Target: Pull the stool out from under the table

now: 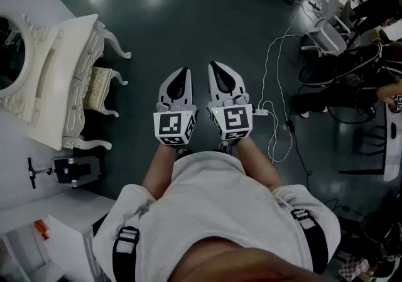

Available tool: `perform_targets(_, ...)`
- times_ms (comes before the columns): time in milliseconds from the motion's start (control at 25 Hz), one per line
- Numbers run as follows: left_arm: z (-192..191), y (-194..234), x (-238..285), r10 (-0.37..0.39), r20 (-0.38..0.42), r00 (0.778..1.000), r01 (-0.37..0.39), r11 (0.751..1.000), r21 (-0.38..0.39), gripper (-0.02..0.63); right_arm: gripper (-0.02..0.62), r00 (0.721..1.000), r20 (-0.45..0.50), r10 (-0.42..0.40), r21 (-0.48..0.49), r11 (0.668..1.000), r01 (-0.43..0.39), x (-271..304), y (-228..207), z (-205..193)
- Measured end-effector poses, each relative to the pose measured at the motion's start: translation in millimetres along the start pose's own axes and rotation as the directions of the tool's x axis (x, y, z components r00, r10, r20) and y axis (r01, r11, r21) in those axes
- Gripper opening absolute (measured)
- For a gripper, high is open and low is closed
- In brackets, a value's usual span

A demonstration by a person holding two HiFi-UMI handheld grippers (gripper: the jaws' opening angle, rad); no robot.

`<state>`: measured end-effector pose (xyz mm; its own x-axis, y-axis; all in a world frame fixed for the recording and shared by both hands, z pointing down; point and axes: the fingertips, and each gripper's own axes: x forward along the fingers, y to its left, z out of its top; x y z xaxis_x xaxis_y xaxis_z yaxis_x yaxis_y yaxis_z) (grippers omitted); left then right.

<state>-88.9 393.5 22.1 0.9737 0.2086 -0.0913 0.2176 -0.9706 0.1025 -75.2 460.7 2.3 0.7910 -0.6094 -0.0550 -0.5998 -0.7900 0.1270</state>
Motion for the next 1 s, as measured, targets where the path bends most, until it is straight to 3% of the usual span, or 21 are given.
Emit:
perform_targets(360,0,34,-15,0.001,0.001,1.000,-0.001,1.000,0.017,0.007,0.014,1.000,0.019,-0.020,0.021,1.000,0.020,14,28,-1)
perform_targets(680,-25,56,-21,0.018,-0.042,0.999,-0.018,1.000,-0.010,0.008,0.014,0.999,0.010,-0.038,0.057,0.998,0.038,25,40,-19)
perform_targets(840,-38,66,-4,0.051,-0.061,0.997,-0.052,0.998,-0.016,0.007,0.014,1.000,-0.001,-0.005,0.106,0.994,0.005,49,29,-31)
perform_targets(1000,-41,97,29,0.126,-0.060,0.990,-0.127,0.992,-0.009,0.006,0.014,0.996,0.026,0.082,0.177,0.981,-0.085,99,21,-34)
